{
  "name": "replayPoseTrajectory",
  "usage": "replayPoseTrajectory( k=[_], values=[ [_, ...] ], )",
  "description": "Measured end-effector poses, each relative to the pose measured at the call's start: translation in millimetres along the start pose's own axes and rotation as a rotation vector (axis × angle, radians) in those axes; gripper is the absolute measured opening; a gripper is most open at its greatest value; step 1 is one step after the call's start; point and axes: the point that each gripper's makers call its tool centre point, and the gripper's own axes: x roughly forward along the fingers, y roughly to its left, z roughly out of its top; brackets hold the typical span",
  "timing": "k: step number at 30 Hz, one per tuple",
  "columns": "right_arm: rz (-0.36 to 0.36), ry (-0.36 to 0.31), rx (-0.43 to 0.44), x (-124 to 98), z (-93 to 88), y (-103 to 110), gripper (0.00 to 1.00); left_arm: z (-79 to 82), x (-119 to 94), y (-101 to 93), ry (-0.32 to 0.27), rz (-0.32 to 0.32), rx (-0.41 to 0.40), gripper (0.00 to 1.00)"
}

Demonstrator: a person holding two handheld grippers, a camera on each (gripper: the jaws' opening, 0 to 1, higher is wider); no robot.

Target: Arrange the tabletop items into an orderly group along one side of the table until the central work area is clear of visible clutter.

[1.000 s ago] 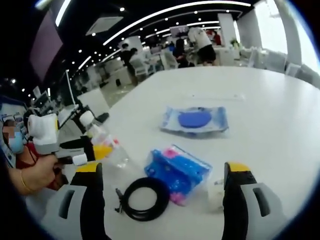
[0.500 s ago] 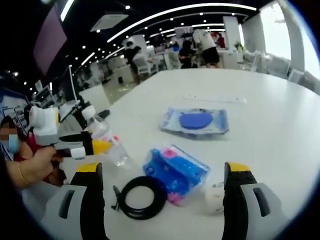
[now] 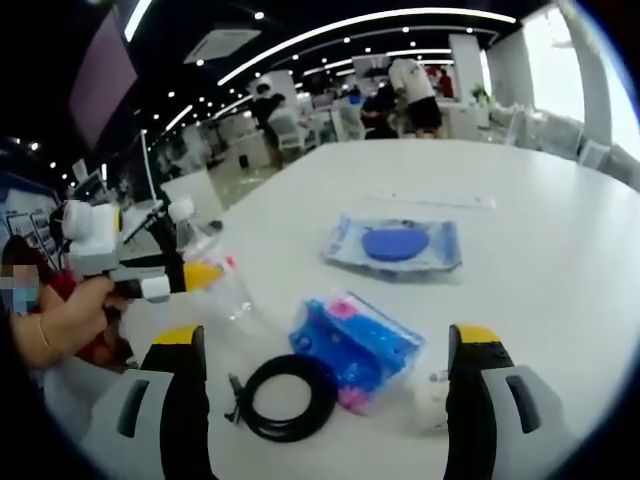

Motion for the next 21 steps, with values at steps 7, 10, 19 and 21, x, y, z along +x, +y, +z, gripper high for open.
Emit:
replayPoseTrajectory(
  k=[7, 10, 19, 21],
  values=[
    [0.006, 0.018, -0.004, 1.5, -3.8, 1.5, 0.99, 20.3, 8.8, 19.3, -0.019, 0.022, -0.001, 0.35],
    [0.002, 0.025, -0.002, 1.8, -5.8, -0.1, 0.99, 28.2, 14.7, 28.3, -0.024, 0.032, 0.006, 0.35],
    [-0.013, 0.046, -0.002, 4.9, -11.0, -5.3, 0.99, 41.8, 37.1, 48.8, -0.023, 0.045, -0.021, 0.35],
    [-0.017, 0.059, 0.002, 7.0, -14.8, -7.6, 0.99, 43.8, 42.3, 51.4, -0.023, 0.042, -0.023, 0.35]
  ],
)
